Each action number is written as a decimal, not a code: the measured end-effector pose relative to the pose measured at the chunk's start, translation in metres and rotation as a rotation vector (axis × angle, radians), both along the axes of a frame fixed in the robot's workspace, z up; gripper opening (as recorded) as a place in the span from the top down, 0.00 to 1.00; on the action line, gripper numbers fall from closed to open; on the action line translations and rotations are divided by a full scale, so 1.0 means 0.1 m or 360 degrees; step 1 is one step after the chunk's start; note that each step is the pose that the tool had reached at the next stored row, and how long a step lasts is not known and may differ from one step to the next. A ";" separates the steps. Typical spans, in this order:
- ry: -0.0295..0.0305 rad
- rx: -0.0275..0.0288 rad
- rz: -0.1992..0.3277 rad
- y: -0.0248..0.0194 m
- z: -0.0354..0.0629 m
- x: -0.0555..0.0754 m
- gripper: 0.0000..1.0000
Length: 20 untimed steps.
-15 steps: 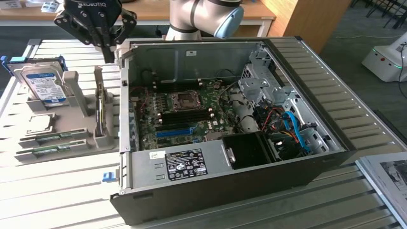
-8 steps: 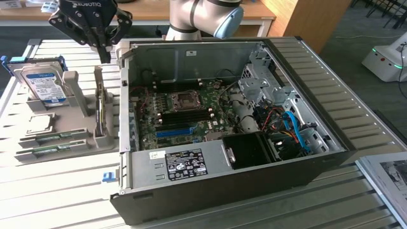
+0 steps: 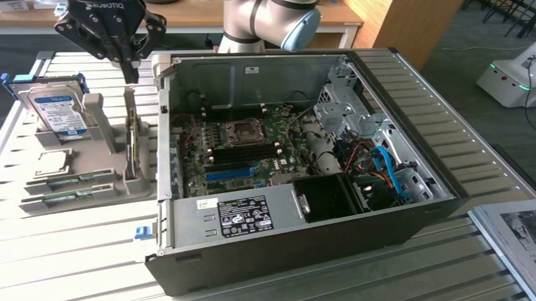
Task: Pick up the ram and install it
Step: 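Reach for the ram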
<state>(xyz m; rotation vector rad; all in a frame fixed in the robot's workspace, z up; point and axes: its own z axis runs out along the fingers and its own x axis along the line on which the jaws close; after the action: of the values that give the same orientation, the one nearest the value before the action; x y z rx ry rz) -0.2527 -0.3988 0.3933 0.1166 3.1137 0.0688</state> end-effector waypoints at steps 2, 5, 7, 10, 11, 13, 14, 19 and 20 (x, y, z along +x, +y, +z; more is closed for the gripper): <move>-0.00001 0.00001 0.0000 0.000 0.000 -0.03 0.90; -0.00001 0.00001 0.0000 0.000 0.000 -0.08 0.90; 0.00000 0.00000 0.0000 0.000 0.000 -0.11 0.90; -0.00001 0.00001 0.0000 0.000 -0.001 -0.15 0.90; -0.00001 0.00000 0.0000 0.000 0.000 -0.16 0.90; 0.00000 0.00000 0.0000 0.000 0.000 -0.19 0.90; -0.00001 0.00000 0.0000 0.000 0.000 -0.21 0.90; -0.00001 0.00001 0.0000 0.000 -0.001 -0.28 0.90; -0.00001 0.00001 0.0000 0.000 -0.001 -0.30 0.90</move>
<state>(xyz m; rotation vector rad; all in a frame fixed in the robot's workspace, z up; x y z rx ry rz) -0.2825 -0.3988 0.3932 0.1167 3.1137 0.0688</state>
